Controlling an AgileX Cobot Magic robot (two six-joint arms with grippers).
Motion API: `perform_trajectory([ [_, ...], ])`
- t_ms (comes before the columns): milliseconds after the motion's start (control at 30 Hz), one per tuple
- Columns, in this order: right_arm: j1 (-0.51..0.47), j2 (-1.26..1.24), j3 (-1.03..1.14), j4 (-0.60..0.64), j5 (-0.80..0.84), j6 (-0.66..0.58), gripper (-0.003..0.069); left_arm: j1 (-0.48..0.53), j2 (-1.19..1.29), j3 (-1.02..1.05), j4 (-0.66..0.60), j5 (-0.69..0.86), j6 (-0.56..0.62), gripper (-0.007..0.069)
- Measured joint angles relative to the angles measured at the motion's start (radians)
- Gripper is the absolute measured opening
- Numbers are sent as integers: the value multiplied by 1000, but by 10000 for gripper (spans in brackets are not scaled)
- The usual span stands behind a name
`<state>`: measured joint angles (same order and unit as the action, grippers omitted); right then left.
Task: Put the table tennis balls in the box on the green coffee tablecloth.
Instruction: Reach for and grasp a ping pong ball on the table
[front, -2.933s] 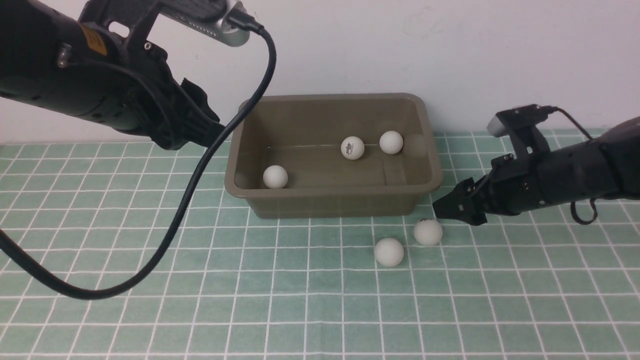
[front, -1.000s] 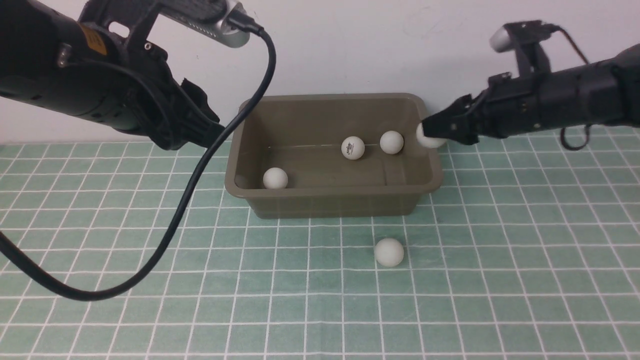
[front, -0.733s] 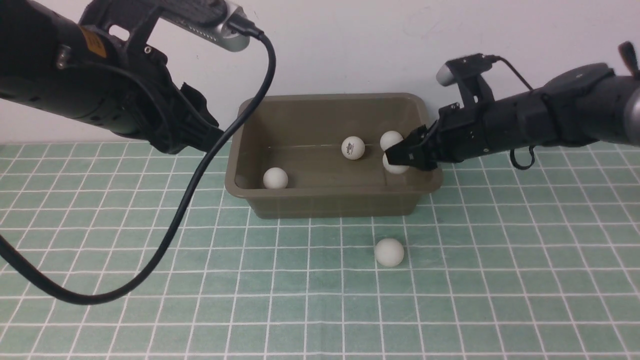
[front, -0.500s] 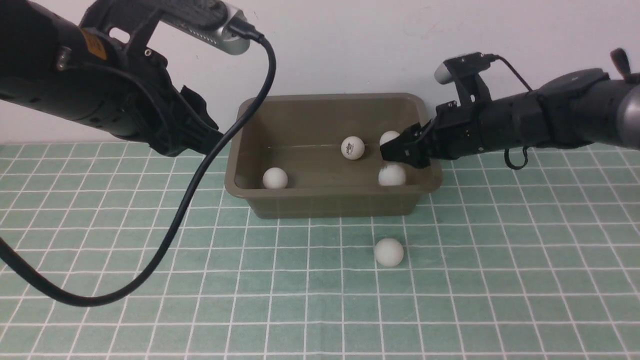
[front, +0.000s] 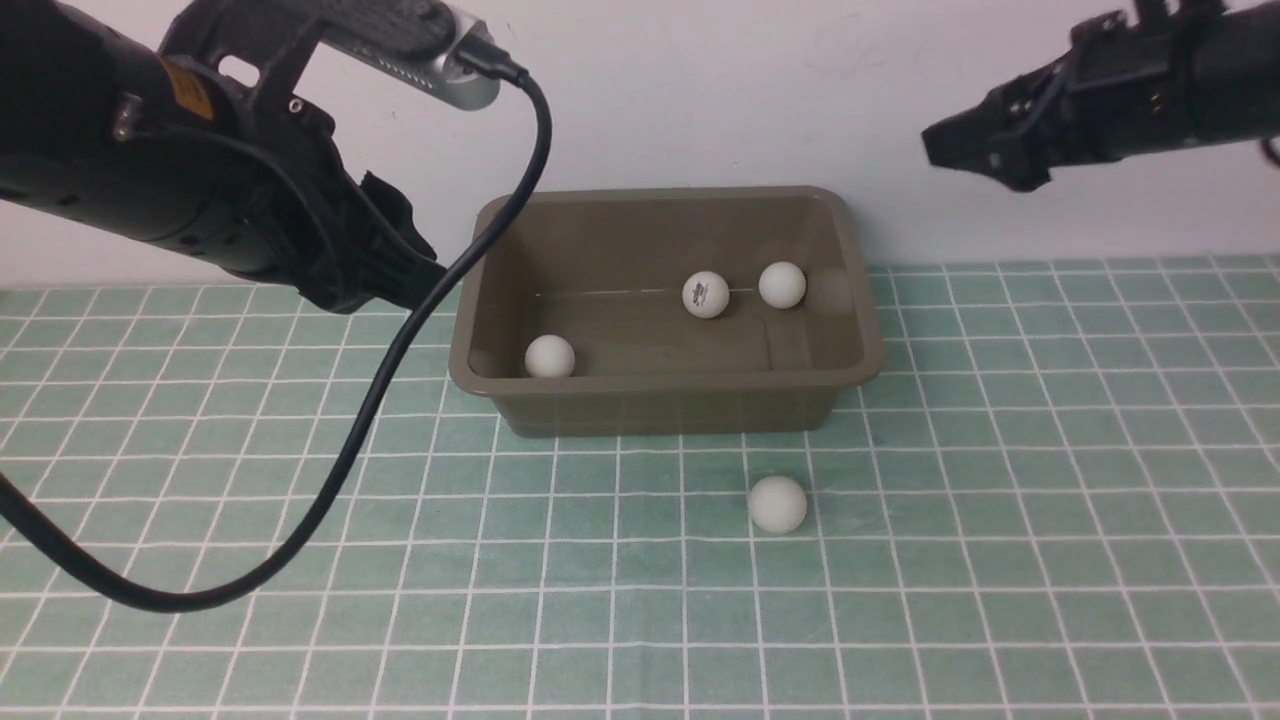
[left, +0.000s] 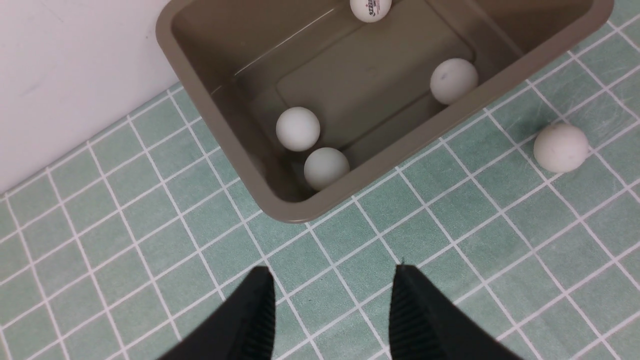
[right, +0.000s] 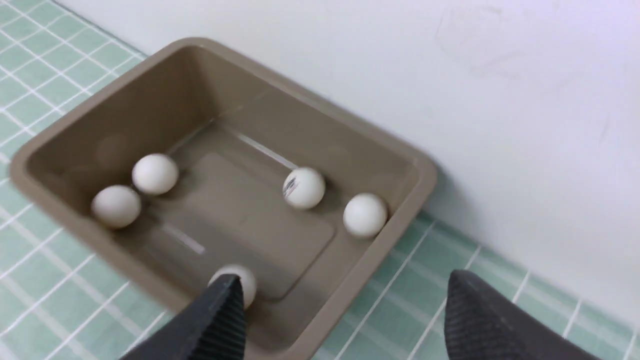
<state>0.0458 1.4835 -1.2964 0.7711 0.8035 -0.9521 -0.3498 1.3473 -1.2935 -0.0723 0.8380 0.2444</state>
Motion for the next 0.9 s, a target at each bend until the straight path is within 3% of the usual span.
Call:
perform_trajectory([
  [167, 15, -102, 254, 52, -36, 20, 484, 0, 0, 0, 0, -6, 5, 288],
  [333, 146, -102, 403, 81, -128, 17, 483, 0, 0, 0, -8, -8, 7, 288],
  [500, 356, -24, 430, 104, -331, 83, 483, 0, 0, 0, -17, -9, 7, 288],
  [667, 429, 89, 430, 135, -484, 167, 483, 0, 0, 0, -21, -9, 12, 288],
  [900, 446, 235, 428, 229, -570, 166, 483, 0, 0, 0, -22, -9, 15, 288],
])
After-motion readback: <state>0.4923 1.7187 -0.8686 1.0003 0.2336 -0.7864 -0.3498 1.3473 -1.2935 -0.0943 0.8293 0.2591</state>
